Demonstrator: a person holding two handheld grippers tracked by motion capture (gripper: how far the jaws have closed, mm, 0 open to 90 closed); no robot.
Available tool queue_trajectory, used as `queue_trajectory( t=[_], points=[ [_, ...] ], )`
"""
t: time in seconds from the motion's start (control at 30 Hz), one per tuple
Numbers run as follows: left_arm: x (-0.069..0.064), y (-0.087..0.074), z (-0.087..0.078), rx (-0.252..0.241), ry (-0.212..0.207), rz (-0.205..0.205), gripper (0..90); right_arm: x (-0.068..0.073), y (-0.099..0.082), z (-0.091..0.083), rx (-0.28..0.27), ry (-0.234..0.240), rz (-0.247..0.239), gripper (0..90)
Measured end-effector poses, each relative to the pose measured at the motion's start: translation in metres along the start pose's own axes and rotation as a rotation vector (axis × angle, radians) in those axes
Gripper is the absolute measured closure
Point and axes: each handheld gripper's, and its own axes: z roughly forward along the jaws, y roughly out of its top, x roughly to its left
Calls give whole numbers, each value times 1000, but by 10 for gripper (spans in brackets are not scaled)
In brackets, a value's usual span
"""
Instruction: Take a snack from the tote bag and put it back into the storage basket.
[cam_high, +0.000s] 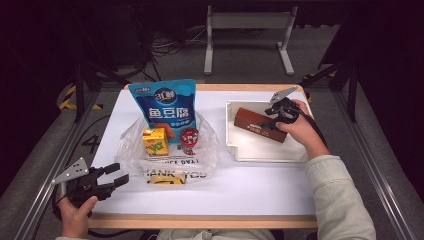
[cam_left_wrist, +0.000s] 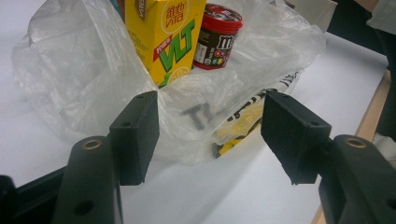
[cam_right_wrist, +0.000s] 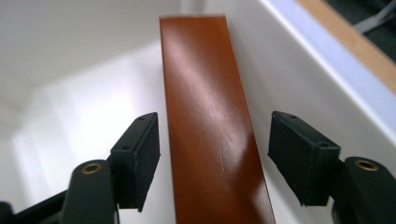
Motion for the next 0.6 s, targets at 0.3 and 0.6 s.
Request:
queue_trajectory(
  t=[0.3,0.6],
  points=[
    [3,7,12,3,-23,15,378,21,0,-32,-191,-10,11,508],
    [4,12,20,1,-39,23,378,37,-16,-45,-326,5,122,672]
  ],
)
